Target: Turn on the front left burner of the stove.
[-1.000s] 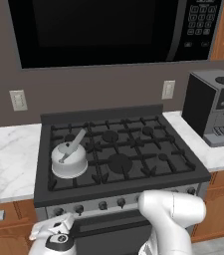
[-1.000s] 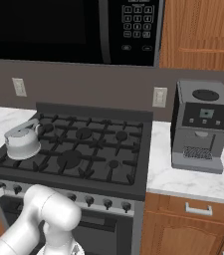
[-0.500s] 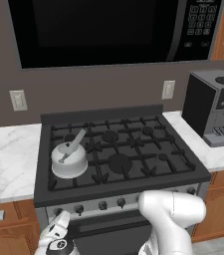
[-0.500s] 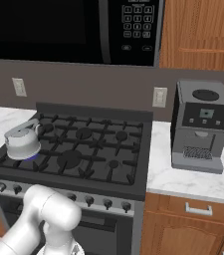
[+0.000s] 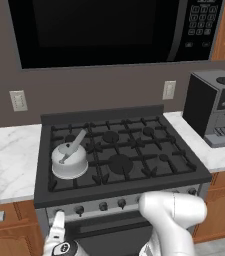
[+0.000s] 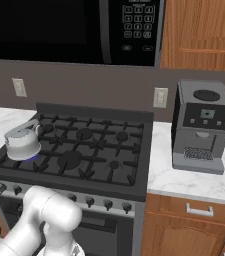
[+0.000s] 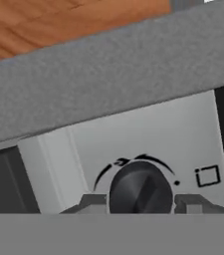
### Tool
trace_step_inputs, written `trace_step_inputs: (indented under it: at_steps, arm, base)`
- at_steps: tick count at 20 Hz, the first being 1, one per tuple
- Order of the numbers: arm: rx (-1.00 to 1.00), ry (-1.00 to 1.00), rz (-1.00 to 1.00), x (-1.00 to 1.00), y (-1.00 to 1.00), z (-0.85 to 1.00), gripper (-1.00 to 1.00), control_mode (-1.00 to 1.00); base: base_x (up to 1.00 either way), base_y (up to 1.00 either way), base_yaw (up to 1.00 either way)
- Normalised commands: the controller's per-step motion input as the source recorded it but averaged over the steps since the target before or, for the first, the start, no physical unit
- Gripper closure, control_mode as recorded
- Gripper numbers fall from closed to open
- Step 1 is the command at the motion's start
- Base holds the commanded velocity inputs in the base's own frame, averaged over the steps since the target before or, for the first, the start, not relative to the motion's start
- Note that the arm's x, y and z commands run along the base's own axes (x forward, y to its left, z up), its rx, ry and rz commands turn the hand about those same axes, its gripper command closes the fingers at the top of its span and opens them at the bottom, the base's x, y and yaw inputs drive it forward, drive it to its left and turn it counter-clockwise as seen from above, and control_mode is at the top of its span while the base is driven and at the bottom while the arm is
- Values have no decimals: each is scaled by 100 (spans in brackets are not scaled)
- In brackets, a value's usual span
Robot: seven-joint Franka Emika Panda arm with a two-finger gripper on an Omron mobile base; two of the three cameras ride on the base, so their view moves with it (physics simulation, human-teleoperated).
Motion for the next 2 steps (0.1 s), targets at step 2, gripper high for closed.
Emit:
trace_step_inputs:
  at_steps: [2]
  arm:
    - [-21, 0, 18, 0, 0, -23, 100, -100]
  base:
    - [0, 0, 0]
